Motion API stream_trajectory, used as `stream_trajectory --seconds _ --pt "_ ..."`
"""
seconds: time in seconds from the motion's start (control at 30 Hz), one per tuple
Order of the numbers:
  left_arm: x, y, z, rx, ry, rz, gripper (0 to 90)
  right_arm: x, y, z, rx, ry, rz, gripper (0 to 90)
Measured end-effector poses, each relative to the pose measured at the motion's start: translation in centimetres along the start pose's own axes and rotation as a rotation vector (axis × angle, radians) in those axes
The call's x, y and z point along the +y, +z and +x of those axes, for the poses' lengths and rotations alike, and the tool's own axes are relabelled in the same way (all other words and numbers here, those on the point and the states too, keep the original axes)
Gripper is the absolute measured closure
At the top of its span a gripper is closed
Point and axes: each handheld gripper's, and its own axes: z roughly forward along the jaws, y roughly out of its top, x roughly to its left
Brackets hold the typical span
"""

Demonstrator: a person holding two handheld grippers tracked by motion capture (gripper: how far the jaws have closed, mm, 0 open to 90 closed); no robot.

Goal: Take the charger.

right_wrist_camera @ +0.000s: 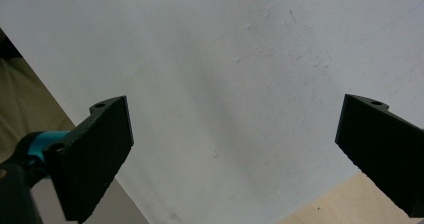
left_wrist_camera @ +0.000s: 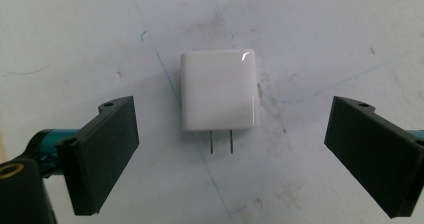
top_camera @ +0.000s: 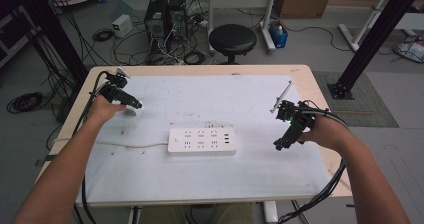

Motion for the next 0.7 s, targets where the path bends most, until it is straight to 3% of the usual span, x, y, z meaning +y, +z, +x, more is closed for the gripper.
stream_trajectory --seconds 0.37,0.7 --pt "0.2 3.2 0.4 -0.021 -0.038 0.023 7.3 -0.1 0.0 -0.1 -0.009 0.001 -0.001 1.3" --pt "0.0 4.3 0.9 -0.036 -0.054 0.021 23.0 -0.3 0.0 -0.3 -0.010 0.013 -0.004 1.5"
